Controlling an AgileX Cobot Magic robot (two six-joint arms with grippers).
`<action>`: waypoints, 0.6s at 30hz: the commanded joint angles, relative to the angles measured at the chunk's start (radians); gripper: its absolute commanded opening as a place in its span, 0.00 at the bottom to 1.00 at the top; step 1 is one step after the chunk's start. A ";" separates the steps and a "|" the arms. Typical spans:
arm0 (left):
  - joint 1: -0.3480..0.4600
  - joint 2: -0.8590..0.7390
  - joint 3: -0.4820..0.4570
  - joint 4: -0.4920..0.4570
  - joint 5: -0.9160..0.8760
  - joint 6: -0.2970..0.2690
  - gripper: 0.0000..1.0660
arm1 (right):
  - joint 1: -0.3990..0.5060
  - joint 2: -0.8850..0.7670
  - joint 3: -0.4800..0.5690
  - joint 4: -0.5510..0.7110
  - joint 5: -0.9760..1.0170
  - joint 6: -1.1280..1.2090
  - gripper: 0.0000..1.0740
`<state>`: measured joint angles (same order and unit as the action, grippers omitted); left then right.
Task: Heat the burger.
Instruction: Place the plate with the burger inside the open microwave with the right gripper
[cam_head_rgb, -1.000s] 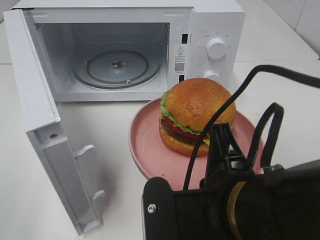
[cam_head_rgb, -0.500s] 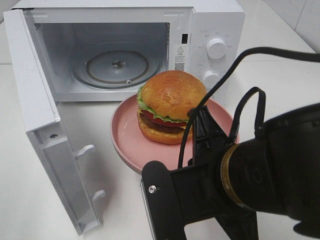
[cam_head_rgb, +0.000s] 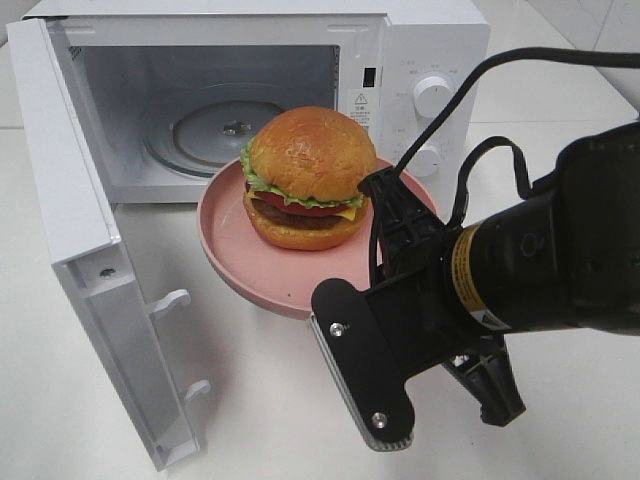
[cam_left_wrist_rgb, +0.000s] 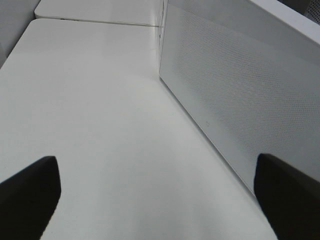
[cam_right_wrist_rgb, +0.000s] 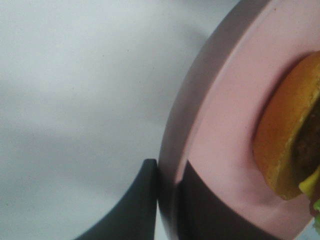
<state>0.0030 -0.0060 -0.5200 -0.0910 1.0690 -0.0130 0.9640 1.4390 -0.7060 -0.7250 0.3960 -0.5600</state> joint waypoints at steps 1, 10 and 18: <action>-0.002 -0.016 0.003 0.002 0.002 0.000 0.92 | -0.033 -0.001 -0.008 -0.043 -0.062 -0.113 0.04; -0.002 -0.016 0.003 0.002 0.002 0.000 0.92 | -0.120 0.000 -0.008 0.135 -0.159 -0.378 0.04; -0.002 -0.016 0.003 0.002 0.002 0.000 0.92 | -0.202 0.000 -0.008 0.454 -0.176 -0.787 0.04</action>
<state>0.0030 -0.0060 -0.5200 -0.0910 1.0690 -0.0130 0.7870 1.4490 -0.7040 -0.3530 0.2770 -1.2310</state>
